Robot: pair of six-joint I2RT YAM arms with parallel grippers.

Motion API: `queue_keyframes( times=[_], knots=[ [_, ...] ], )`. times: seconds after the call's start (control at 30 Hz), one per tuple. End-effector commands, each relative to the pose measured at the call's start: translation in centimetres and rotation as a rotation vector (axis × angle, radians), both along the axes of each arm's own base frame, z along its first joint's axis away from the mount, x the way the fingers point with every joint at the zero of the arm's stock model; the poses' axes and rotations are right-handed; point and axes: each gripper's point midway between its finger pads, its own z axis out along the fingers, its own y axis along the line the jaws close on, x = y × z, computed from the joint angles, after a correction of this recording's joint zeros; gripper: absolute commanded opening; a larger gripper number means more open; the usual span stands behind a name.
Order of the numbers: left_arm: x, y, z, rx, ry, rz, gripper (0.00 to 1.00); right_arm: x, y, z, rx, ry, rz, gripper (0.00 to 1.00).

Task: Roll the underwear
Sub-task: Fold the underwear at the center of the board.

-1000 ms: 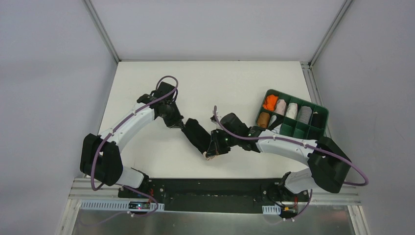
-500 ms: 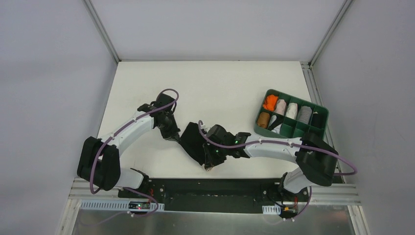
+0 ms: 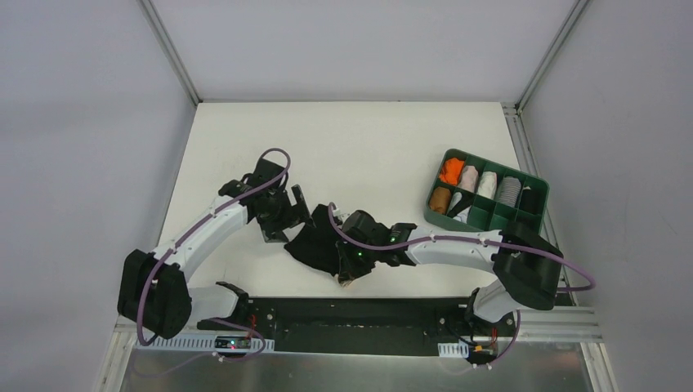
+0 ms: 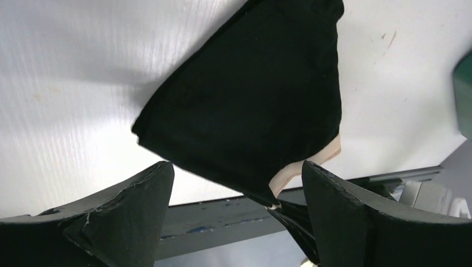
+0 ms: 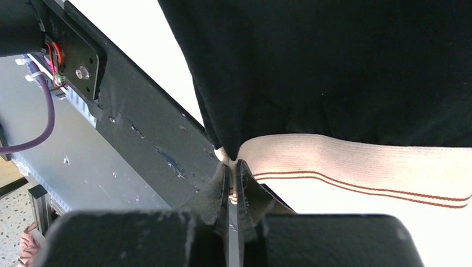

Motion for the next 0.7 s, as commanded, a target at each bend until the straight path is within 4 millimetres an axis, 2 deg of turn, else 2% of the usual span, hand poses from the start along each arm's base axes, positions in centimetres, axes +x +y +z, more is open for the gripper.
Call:
queue_keyframes(
  times=[0.0, 0.23, 0.43, 0.67],
  knots=[
    [-2.2, -0.1, 0.4, -0.076, 0.049, 0.097, 0.87, 0.4, 0.9, 1.9, 0.082, -0.009, -0.024, 0.0],
    [-4.2, 0.7, 0.2, -0.131, 0.054, 0.268, 0.85, 0.9, 0.9, 2.3, 0.092, -0.003, -0.038, 0.0],
    [-5.3, 0.1, -0.2, -0.174, 0.111, 0.267, 0.85, 0.8, 0.9, 2.2, 0.088, -0.003, -0.027, 0.0],
    [-5.5, -1.9, -1.7, -0.251, 0.173, 0.264, 0.99, 1.1, 1.2, 2.8, 0.109, -0.003, -0.045, 0.0]
  ],
)
